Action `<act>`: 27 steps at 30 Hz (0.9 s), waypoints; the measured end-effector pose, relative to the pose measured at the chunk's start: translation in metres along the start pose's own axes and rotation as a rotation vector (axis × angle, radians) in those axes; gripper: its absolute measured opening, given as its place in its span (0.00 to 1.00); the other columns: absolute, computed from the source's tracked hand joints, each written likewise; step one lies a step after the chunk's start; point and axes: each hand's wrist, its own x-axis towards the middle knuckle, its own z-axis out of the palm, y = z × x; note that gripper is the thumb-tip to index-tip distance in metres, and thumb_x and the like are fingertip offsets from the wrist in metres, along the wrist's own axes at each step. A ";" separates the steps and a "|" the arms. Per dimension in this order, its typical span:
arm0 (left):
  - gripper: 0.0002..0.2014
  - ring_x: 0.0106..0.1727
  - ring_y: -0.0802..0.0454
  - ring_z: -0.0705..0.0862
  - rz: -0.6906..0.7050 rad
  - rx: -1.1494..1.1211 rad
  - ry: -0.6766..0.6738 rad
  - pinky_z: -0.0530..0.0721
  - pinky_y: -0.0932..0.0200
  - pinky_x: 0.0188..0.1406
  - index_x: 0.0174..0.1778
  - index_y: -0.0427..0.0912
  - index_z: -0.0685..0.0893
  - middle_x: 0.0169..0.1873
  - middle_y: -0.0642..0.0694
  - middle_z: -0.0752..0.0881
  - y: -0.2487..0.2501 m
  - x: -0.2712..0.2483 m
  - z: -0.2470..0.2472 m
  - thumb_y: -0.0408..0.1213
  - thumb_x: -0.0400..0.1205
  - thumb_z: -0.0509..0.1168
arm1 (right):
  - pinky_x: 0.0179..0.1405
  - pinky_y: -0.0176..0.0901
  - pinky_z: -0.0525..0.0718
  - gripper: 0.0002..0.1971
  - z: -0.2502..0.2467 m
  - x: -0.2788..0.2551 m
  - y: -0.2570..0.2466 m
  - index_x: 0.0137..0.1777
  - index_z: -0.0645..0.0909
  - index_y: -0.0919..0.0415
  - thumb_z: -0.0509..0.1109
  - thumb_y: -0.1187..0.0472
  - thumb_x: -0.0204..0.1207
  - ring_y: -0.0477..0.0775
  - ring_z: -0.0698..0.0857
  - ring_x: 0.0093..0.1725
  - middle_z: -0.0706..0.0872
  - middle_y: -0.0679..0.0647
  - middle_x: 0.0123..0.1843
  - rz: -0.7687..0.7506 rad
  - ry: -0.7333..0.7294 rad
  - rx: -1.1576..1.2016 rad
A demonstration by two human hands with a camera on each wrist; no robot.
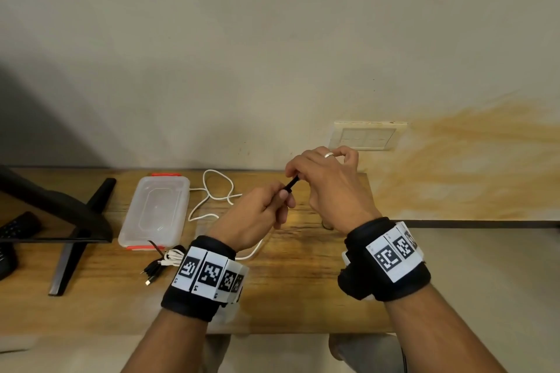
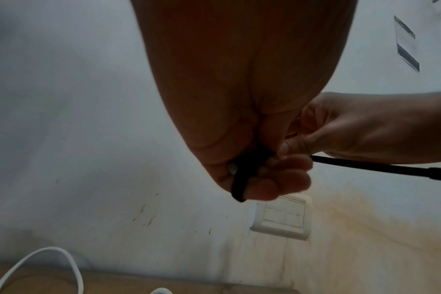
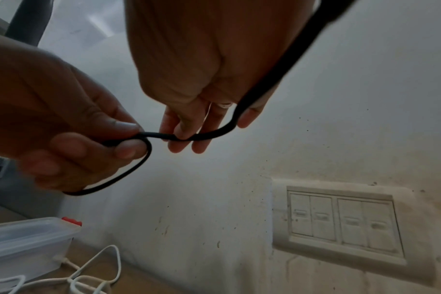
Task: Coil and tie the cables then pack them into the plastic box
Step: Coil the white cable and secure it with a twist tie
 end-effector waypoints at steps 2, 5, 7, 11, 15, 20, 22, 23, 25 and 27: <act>0.14 0.33 0.51 0.84 0.033 -0.069 0.007 0.84 0.42 0.45 0.49 0.40 0.82 0.30 0.51 0.84 -0.001 0.002 0.002 0.37 0.92 0.52 | 0.68 0.52 0.55 0.18 0.000 0.001 -0.001 0.54 0.82 0.47 0.65 0.71 0.72 0.48 0.81 0.59 0.84 0.40 0.49 0.006 -0.027 0.010; 0.13 0.30 0.53 0.82 0.076 -0.223 0.064 0.83 0.53 0.37 0.53 0.33 0.82 0.28 0.51 0.83 0.001 0.005 0.003 0.30 0.92 0.51 | 0.72 0.52 0.53 0.18 0.001 0.000 -0.003 0.56 0.82 0.45 0.66 0.68 0.74 0.45 0.80 0.63 0.86 0.39 0.52 0.014 -0.057 0.044; 0.12 0.28 0.56 0.77 0.092 -0.328 0.108 0.78 0.63 0.32 0.54 0.29 0.81 0.30 0.48 0.81 0.006 0.005 0.002 0.27 0.91 0.51 | 0.73 0.52 0.54 0.20 0.002 0.000 -0.004 0.60 0.82 0.44 0.67 0.70 0.76 0.43 0.80 0.64 0.87 0.39 0.54 0.029 -0.057 0.128; 0.12 0.27 0.60 0.71 0.101 -0.543 0.145 0.68 0.67 0.29 0.55 0.30 0.82 0.31 0.48 0.78 0.009 0.004 -0.001 0.32 0.91 0.54 | 0.72 0.46 0.71 0.18 -0.002 0.000 -0.005 0.65 0.85 0.46 0.64 0.67 0.84 0.41 0.83 0.61 0.89 0.40 0.56 0.093 -0.048 0.488; 0.18 0.29 0.55 0.64 0.090 -0.831 0.129 0.57 0.55 0.32 0.53 0.30 0.82 0.29 0.48 0.73 0.009 0.003 -0.004 0.42 0.86 0.54 | 0.68 0.32 0.78 0.16 -0.009 0.002 -0.007 0.67 0.87 0.51 0.65 0.67 0.86 0.38 0.83 0.65 0.89 0.45 0.62 0.213 -0.086 0.815; 0.20 0.29 0.54 0.64 0.104 -0.984 0.121 0.61 0.58 0.31 0.50 0.31 0.82 0.30 0.47 0.70 0.010 0.003 -0.005 0.42 0.89 0.51 | 0.69 0.41 0.83 0.14 -0.004 0.001 -0.012 0.64 0.88 0.57 0.69 0.69 0.84 0.46 0.87 0.64 0.90 0.53 0.61 0.335 -0.022 1.085; 0.18 0.28 0.54 0.65 0.099 -0.985 0.117 0.63 0.58 0.31 0.49 0.31 0.82 0.30 0.46 0.71 0.010 0.003 -0.007 0.40 0.89 0.52 | 0.68 0.48 0.86 0.13 0.002 0.002 -0.016 0.63 0.89 0.58 0.70 0.69 0.83 0.50 0.88 0.62 0.90 0.56 0.60 0.401 0.019 1.165; 0.17 0.29 0.54 0.66 0.095 -0.980 0.109 0.65 0.58 0.30 0.50 0.31 0.83 0.30 0.46 0.71 0.009 0.004 -0.008 0.40 0.88 0.54 | 0.66 0.50 0.87 0.13 0.005 0.003 -0.017 0.62 0.89 0.58 0.70 0.69 0.83 0.51 0.89 0.62 0.90 0.56 0.60 0.420 0.028 1.179; 0.16 0.30 0.53 0.69 0.091 -0.971 0.089 0.69 0.59 0.31 0.54 0.29 0.83 0.31 0.45 0.74 0.008 0.005 -0.009 0.38 0.89 0.55 | 0.63 0.46 0.88 0.13 0.007 0.005 -0.018 0.63 0.89 0.57 0.69 0.69 0.84 0.50 0.89 0.61 0.90 0.54 0.60 0.431 0.024 1.173; 0.15 0.31 0.53 0.72 0.103 -0.965 0.086 0.73 0.61 0.32 0.56 0.28 0.83 0.33 0.45 0.77 0.009 0.006 -0.010 0.35 0.89 0.55 | 0.62 0.39 0.87 0.14 0.006 0.006 -0.020 0.64 0.88 0.55 0.66 0.69 0.85 0.46 0.88 0.61 0.89 0.50 0.60 0.429 0.013 1.157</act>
